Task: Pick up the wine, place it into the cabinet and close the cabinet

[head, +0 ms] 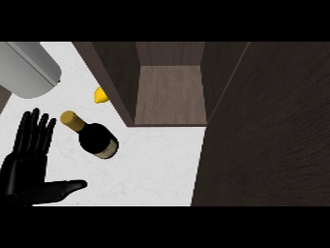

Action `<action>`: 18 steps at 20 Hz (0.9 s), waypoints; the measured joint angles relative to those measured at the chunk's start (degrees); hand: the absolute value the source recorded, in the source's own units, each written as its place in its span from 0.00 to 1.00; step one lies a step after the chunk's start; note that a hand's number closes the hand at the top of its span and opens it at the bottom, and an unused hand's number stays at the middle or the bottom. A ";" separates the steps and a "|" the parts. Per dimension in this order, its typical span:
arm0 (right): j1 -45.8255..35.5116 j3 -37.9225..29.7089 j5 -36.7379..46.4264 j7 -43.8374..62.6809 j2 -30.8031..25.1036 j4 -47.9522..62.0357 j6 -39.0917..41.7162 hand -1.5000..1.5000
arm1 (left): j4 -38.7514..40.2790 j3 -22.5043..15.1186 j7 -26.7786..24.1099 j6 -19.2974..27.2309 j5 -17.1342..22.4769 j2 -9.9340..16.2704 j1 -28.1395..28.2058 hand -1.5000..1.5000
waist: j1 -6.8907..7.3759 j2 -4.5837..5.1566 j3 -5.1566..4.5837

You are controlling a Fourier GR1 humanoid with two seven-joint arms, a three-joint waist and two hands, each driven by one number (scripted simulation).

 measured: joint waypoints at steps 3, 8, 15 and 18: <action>-0.41 0.16 0.18 0.47 -0.42 -0.11 -0.27 0.00 | 3.10 0.13 -3.01 -1.20 -0.27 -0.22 0.53 0.00 | 0.03 -0.03 0.00; -1.25 0.18 0.22 0.63 -0.65 -0.02 -0.49 0.00 | 9.58 1.39 -5.36 -1.64 -0.53 0.38 -2.49 0.00 | 0.00 -0.01 0.01; -2.02 0.90 0.42 0.87 -0.74 -0.03 -1.01 0.00 | 21.02 2.68 -11.59 -3.85 -1.15 0.95 -5.05 0.00 | -0.11 -0.01 0.00; -1.94 1.97 0.65 0.78 -0.34 0.05 -1.33 0.00 | 26.94 3.74 -14.59 -5.05 -1.35 1.93 -6.88 0.00 | -0.12 0.02 0.00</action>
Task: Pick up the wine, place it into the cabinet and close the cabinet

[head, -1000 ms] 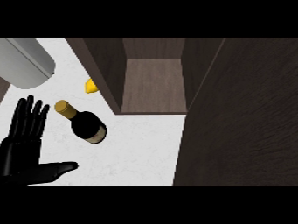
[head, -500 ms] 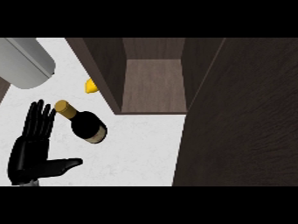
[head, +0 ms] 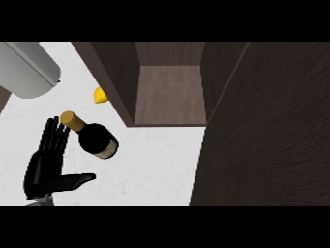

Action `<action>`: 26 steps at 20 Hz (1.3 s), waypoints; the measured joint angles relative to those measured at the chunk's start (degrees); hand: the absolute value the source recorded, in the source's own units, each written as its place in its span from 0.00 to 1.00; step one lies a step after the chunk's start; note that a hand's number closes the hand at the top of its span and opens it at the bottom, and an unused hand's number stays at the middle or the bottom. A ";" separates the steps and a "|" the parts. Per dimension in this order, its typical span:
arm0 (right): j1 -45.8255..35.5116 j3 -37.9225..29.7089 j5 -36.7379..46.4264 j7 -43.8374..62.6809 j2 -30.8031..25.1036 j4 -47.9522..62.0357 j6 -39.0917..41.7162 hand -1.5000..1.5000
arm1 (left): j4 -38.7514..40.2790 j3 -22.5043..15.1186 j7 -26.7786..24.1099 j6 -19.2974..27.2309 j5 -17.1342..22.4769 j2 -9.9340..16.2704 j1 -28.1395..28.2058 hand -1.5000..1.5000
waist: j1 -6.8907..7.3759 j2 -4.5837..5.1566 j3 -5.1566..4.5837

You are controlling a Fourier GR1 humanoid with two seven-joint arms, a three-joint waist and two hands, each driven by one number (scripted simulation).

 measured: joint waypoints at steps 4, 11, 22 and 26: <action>-0.85 -1.18 -0.03 -0.04 -0.54 0.19 0.00 0.00 | 7.99 1.26 -4.06 -1.52 0.20 0.71 -3.21 0.00 | -0.01 0.03 0.00; -1.23 -1.68 -0.15 0.37 -1.18 0.01 -0.17 0.00 | 16.73 2.17 -8.26 -3.89 1.36 0.38 -6.67 0.00 | -0.04 -0.01 0.01; 0.37 -1.29 -0.11 -0.56 -0.80 0.13 -0.38 0.00 | 33.81 3.14 -18.01 -6.63 -0.70 2.73 -15.34 0.00 | -0.21 0.10 -0.01; 0.06 -2.28 -0.32 -0.07 -1.27 0.03 -0.36 0.00 | 37.09 3.70 -18.91 -7.90 0.27 2.20 -18.06 1.00 | -0.35 0.06 -0.01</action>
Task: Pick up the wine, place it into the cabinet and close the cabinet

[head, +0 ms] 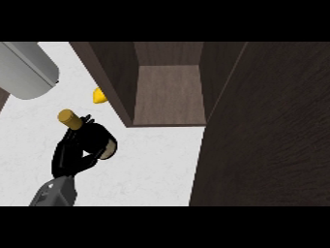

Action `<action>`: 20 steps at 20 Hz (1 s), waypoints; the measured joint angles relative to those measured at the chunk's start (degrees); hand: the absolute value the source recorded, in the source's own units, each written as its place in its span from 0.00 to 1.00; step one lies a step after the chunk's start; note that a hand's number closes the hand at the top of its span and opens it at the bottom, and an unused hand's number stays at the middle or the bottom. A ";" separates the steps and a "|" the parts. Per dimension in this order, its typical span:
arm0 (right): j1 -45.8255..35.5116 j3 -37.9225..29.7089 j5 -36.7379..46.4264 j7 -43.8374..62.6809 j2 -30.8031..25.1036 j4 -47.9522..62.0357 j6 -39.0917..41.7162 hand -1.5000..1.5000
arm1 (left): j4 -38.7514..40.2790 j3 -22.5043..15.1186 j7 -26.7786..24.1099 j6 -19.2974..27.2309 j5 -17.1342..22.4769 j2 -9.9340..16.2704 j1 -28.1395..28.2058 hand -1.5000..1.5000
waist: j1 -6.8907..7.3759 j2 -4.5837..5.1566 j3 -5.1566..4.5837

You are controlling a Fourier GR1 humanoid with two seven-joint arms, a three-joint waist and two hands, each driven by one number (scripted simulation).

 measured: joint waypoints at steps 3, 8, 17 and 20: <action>-0.68 0.46 0.05 0.26 0.02 0.14 -0.19 0.00 | 1.35 -0.80 -1.79 -0.60 -0.79 0.06 -0.98 1.00 | 0.10 -0.09 0.08; -0.79 0.02 0.00 0.06 0.04 0.45 -0.21 0.00 | 0.37 -3.91 -6.43 3.66 -5.49 0.37 -2.51 1.00 | 0.03 -0.23 0.18; -0.14 0.62 0.03 -0.07 -0.04 0.30 -0.31 0.00 | -3.67 -6.92 -10.18 10.44 -9.24 -1.85 -1.50 1.00 | 0.47 -0.27 0.19; -0.52 -0.50 -0.14 0.46 -0.65 0.14 -0.34 0.00 | -8.64 -8.60 -7.82 12.70 -9.84 -3.71 1.20 1.00 | 0.71 -0.38 0.19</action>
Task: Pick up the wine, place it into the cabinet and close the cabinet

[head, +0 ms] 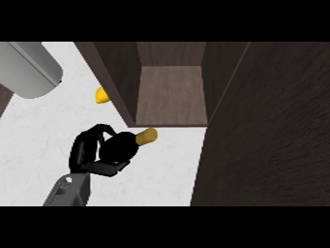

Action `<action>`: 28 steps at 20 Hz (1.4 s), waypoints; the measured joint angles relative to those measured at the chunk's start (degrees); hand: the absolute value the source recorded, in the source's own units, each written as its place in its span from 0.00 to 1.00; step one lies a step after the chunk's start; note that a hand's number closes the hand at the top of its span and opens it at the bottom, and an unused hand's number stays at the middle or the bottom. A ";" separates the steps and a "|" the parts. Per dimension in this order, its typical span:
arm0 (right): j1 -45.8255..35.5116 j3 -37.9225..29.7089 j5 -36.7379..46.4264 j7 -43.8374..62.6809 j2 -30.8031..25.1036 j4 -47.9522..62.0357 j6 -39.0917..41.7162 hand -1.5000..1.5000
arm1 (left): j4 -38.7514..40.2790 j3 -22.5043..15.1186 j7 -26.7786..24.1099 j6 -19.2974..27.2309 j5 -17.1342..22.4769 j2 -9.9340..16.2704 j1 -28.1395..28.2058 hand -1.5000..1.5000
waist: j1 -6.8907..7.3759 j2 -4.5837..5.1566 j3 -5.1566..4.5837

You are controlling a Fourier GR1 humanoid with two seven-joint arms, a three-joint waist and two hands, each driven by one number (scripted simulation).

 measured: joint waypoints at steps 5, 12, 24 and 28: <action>-0.29 -1.93 -0.65 -0.38 -0.33 0.59 0.45 0.00 | -9.15 -3.27 3.24 2.30 -0.28 -1.61 3.04 1.00 | 0.19 0.07 -0.06; 0.76 -0.99 -1.00 -0.89 0.41 0.78 0.67 0.00 | -23.90 -10.13 14.93 3.63 3.95 -2.34 4.48 1.00 | 0.17 0.00 -0.08; 1.42 -2.72 -2.44 -1.38 0.32 1.34 1.19 0.00 | -45.36 -25.10 37.46 22.67 10.17 -2.56 -0.47 1.00 | -0.29 0.10 -0.08; 3.01 -3.43 -3.17 -1.74 0.27 1.33 1.88 0.00 | -46.04 -26.45 43.73 28.85 9.82 -2.57 -6.43 1.00 | -0.53 0.18 -0.09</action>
